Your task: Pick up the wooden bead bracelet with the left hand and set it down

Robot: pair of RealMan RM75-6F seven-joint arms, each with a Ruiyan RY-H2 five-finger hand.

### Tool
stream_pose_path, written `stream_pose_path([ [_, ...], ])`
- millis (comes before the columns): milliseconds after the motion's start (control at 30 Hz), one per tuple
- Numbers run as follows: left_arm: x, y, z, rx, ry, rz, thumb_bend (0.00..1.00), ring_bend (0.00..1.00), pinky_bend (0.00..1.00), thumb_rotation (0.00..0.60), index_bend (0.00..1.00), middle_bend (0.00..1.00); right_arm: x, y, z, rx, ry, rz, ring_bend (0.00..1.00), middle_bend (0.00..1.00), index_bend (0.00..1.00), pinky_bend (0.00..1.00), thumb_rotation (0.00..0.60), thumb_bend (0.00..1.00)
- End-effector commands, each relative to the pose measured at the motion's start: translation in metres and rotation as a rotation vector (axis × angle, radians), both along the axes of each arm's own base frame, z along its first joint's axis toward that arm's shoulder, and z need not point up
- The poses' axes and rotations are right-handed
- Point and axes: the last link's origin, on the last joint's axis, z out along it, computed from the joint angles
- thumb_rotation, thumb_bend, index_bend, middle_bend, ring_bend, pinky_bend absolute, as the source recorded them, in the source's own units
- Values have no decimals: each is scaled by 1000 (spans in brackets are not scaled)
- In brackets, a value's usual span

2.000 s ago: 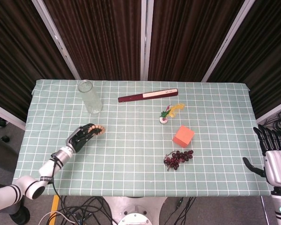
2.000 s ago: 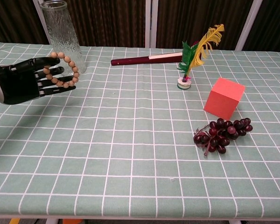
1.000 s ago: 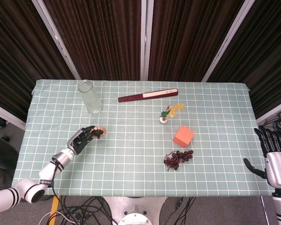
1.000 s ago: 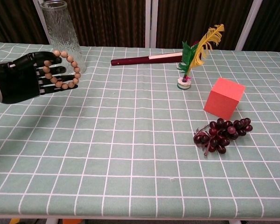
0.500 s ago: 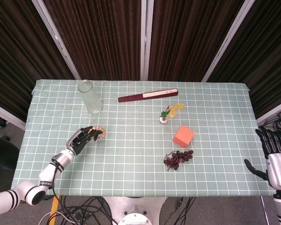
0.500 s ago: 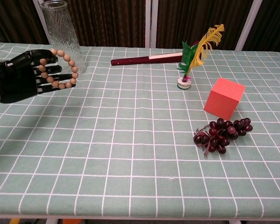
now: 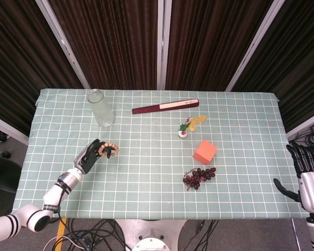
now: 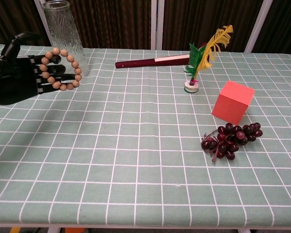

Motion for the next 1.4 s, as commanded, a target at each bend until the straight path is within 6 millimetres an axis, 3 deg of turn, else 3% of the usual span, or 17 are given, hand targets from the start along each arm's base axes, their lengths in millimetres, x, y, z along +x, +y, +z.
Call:
stream_pose_path([
  [33, 3, -2, 0, 3, 13, -15, 436, 304, 158, 183, 612, 666, -1, 1, 0, -1, 0, -2, 0, 42, 0, 0, 600, 122],
  [767, 0, -4, -7, -22, 22, 17, 478, 304, 156, 344, 633, 699, -1, 2, 1, -4, 1, -6, 0, 45, 0, 0, 600, 120],
  [1400, -2, -3, -7, -24, 18, 32, 564, 316, 158, 388, 641, 704, -1, 1, 0, -4, 2, -1, 0, 48, 0, 0, 600, 120],
])
